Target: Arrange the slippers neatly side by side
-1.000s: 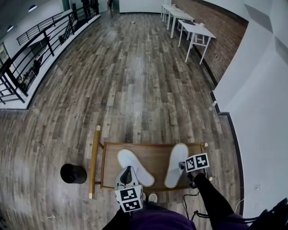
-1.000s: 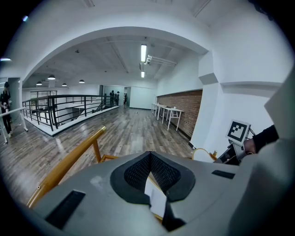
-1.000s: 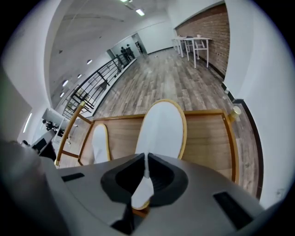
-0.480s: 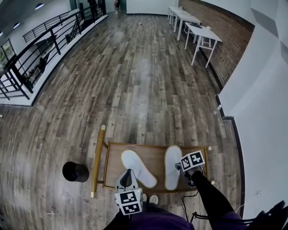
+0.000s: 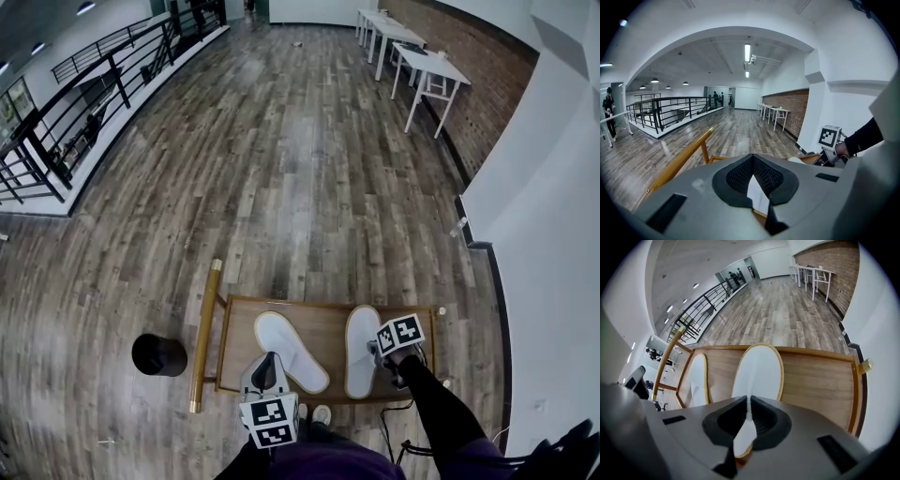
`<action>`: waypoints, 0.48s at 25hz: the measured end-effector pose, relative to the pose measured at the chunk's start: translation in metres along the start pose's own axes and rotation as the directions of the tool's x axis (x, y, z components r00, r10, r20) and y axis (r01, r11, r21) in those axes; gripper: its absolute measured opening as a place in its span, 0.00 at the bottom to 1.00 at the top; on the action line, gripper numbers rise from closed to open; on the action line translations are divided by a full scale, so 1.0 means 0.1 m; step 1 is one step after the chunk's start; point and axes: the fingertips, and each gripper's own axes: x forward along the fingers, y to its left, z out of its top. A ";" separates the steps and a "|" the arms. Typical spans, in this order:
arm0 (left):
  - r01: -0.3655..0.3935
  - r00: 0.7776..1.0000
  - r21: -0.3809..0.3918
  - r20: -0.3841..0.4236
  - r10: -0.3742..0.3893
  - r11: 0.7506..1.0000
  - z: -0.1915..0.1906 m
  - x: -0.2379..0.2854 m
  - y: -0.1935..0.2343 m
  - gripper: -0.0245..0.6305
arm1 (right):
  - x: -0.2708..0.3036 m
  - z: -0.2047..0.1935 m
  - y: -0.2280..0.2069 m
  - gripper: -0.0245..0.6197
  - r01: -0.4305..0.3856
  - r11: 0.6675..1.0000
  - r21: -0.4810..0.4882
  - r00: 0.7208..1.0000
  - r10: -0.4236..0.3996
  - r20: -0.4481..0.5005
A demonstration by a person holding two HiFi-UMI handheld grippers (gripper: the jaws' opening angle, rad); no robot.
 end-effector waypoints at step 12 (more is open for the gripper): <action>0.003 1.000 0.000 -0.017 -0.003 1.000 -0.02 0.03 -0.02 0.04 | -0.01 -0.01 -0.05 0.06 -0.043 0.998 0.043 0.998 0.041 0.045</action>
